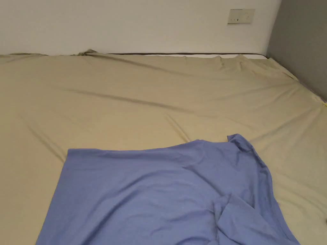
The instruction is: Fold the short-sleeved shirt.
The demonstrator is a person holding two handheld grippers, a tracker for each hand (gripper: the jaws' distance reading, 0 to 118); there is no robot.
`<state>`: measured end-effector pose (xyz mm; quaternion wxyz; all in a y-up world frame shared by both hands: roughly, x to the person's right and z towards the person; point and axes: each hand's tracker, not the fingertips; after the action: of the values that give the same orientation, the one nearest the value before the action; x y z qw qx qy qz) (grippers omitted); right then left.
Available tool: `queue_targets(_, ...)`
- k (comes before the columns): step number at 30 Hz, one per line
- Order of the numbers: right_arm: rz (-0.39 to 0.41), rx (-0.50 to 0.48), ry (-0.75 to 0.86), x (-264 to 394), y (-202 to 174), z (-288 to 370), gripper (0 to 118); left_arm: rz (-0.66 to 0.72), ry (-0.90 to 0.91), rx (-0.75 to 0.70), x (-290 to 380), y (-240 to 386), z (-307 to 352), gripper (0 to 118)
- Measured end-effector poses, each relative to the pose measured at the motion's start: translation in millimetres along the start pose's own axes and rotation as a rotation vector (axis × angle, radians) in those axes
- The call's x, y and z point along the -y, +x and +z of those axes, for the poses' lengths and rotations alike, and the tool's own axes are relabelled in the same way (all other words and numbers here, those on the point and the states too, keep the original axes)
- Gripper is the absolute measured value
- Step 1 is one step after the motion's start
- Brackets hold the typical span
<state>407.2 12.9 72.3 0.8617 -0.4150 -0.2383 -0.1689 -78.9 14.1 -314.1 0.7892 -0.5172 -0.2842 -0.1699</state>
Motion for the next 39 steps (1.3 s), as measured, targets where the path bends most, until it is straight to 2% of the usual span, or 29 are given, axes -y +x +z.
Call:
queue_targets(4,0.03,0.026,-0.067,-1,-4,-14,3,0.05,-0.056,0.053,-2,-4,-13,1)
queue_targets(5,0.047,0.056,-0.091,-4,-11,-16,10,0.076,-0.064,0.051,-3,-5,-14,13)
queue_targets(6,0.065,0.086,-0.082,-6,-17,-14,53,0.079,-0.061,0.032,-3,-6,-13,67)
queue_targets(7,0.08,0.069,-0.078,-7,-24,-10,93,0.063,-0.064,0.002,-1,-4,-8,94)
queue_targets(8,0.095,0.058,-0.076,-8,-26,-3,113,0.022,-0.023,-0.052,-1,-3,2,95)
queue_targets(10,0.13,0.136,-0.025,-13,-44,23,116,-0.048,-0.008,-0.186,-2,6,32,95)
queue_targets(12,0.175,0.259,0.036,-14,-63,49,116,-0.121,0.078,-0.317,1,23,71,95)
queue_targets(14,0.197,0.261,0.11,-11,-89,67,116,-0.062,0.141,-0.373,5,42,99,95)
queue_targets(15,0.187,0.253,0.1,-10,-99,69,116,-0.03,0.159,-0.353,8,50,106,95)
queue_targets(16,0.162,0.251,0.094,-9,-108,70,110,-0.002,0.19,-0.314,11,58,110,92)
queue_targets(17,0.151,0.177,0.097,-6,-115,71,82,0.001,0.246,-0.277,18,68,112,71)
queue_targets(18,0.15,0.118,0.113,-4,-120,70,2,-0.01,0.292,-0.252,22,77,112,0)
queue_targets(19,0.118,0.116,0.112,-2,-125,62,2,-0.013,0.278,-0.211,21,83,103,0)
queue_targets(20,0.074,0.17,0.164,6,-129,54,2,-0.016,0.263,-0.243,27,87,92,0)
queue_targets(21,0.113,0.136,0.14,7,-131,51,2,-0.026,0.217,-0.182,26,90,80,0)
queue_targets(22,0.146,0.111,0.113,6,-135,45,2,-0.072,0.192,-0.187,27,96,71,0)
queue_targets(24,0.157,0.122,0.134,7,-143,47,2,-0.094,0.2,-0.242,23,97,63,0)
queue_targets(26,0.155,0.101,0.135,5,-144,42,2,-0.073,0.172,-0.229,18,88,45,1)
queue_targets(27,0.148,0.088,0.136,4,-144,45,2,-0.043,0.14,-0.216,16,81,33,48)
queue_targets(28,0.14,0.076,0.136,2,-144,48,2,-0.005,0.11,-0.199,11,69,26,89)
queue_targets(29,0.137,0.069,0.135,2,-143,46,2,0.031,0.088,-0.196,8,57,21,95)
queue_targets(33,0.135,0.057,0.134,-1,-144,47,2,0.082,0.033,-0.208,3,31,-13,95)
queue_targets(36,0.14,0.06,0.127,-5,-144,45,2,-0.018,-0.056,-0.173,1,33,-42,95)
queue_targets(37,0.138,0.06,0.122,-5,-143,43,2,-0.054,-0.052,-0.171,1,34,-48,89)
queue_targets(38,0.138,0.062,0.117,-6,-143,40,2,-0.067,-0.056,-0.135,2,34,-50,74)
queue_targets(39,0.138,0.068,0.116,-7,-142,41,2,0.006,-0.036,-0.057,-2,30,-48,46)
